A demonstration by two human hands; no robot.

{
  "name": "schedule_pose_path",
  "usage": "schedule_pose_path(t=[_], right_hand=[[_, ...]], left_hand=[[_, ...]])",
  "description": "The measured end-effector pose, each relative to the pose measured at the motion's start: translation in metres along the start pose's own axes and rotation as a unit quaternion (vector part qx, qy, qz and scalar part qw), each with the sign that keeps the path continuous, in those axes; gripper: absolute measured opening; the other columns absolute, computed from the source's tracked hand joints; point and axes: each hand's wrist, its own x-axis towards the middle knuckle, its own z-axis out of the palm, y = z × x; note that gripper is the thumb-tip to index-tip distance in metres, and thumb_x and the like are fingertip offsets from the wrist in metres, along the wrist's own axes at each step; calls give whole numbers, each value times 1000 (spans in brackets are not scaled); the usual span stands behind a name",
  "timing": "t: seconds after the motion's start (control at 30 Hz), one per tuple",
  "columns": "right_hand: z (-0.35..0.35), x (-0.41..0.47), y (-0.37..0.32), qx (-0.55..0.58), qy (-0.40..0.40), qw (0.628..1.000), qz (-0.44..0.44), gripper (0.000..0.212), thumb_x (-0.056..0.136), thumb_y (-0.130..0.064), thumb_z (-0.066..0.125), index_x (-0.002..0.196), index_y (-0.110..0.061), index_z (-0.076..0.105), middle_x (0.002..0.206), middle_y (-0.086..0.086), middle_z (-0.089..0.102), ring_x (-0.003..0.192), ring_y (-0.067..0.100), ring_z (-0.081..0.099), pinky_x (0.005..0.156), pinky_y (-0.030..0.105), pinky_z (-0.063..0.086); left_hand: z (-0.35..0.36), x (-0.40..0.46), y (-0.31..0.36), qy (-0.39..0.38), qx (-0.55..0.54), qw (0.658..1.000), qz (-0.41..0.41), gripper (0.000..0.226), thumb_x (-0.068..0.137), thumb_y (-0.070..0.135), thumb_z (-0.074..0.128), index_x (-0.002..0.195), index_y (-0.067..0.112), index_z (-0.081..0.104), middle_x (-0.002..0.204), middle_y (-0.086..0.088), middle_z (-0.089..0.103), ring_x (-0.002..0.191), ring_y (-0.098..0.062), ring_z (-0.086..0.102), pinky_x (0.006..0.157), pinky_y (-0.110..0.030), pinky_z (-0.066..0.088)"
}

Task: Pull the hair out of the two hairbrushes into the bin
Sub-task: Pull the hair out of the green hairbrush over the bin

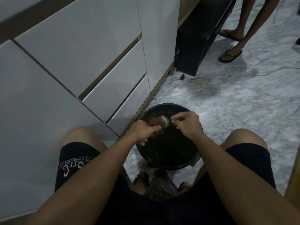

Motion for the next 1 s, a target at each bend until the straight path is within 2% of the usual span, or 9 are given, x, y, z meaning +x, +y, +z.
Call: schedule_pose_path(t=[0.1, 0.17, 0.33, 0.47, 0.57, 0.7, 0.83, 0.93, 1.0], right_hand=[[0, 4, 0, 21, 53, 998, 23, 8, 82, -6, 72, 85, -11, 77, 72, -5, 68, 68, 13, 65, 81, 31, 57], [0, 6, 2, 35, 84, 995, 45, 8, 82, -6, 72, 83, -13, 76, 73, -6, 68, 73, 18, 68, 84, 37, 58], [-4, 7, 9, 57, 141, 986, 75, 14, 85, -3, 66, 85, -14, 75, 84, 1, 72, 74, 16, 67, 81, 31, 57], [-4, 8, 12, 14, 43, 999, 17, 28, 80, 3, 66, 100, -14, 73, 96, -2, 69, 93, 15, 65, 92, 32, 53], [-4, 4, 5, 3, -59, 998, -31, 49, 75, 1, 70, 118, -22, 67, 113, -3, 64, 108, 13, 59, 90, 19, 47], [7, -2, 4, -61, -102, 985, -124, 48, 82, -9, 70, 126, -28, 63, 134, 3, 51, 121, 15, 50, 102, 23, 36], [15, -4, 7, -125, -94, 976, -150, 29, 85, -8, 68, 112, -17, 72, 129, 3, 54, 111, 14, 56, 99, 25, 44], [11, -3, 6, -112, -47, 983, -142, 17, 83, -9, 71, 97, -15, 78, 102, 2, 68, 90, 12, 63, 89, 29, 52], [5, -3, 3, -67, -23, 994, -78, 14, 86, -10, 68, 96, -15, 77, 90, 0, 72, 71, 9, 63, 77, 25, 55]], left_hand=[[-2, -1, 1, 6, 4, 1000, 7, 48, 81, 58, 65, 79, 10, 70, 52, -4, 60, 38, -18, 55, 44, -20, 42], [-3, -1, 3, 5, 3, 1000, 18, 44, 81, 56, 66, 73, 13, 67, 54, -5, 60, 38, -17, 54, 43, -20, 41], [-4, -1, 0, -7, 28, 999, 39, 41, 83, 54, 67, 73, 14, 67, 54, -3, 60, 39, -16, 55, 42, -21, 43], [-2, -1, -2, -9, 67, 997, 45, 43, 80, 58, 66, 71, 17, 63, 55, -2, 61, 40, -18, 58, 48, -25, 47], [-5, -1, 0, -10, 85, 995, 42, 44, 80, 59, 66, 70, 16, 63, 55, -1, 61, 38, -18, 58, 48, -25, 47], [-6, -3, 8, -15, 135, 989, 53, 44, 77, 60, 67, 75, 16, 64, 59, -4, 65, 46, -20, 62, 55, -30, 52], [-6, -2, 15, 11, 218, 972, 82, 42, 76, 64, 66, 69, 23, 57, 68, 1, 61, 61, -15, 60, 57, -30, 48], [-7, -1, 14, 9, 234, 968, 93, 42, 75, 64, 67, 66, 26, 53, 69, 3, 57, 65, -13, 57, 55, -27, 39], [-8, 0, 11, 1, 216, 972, 88, 40, 76, 62, 68, 72, 24, 57, 71, 3, 58, 66, -14, 58, 57, -28, 45]])
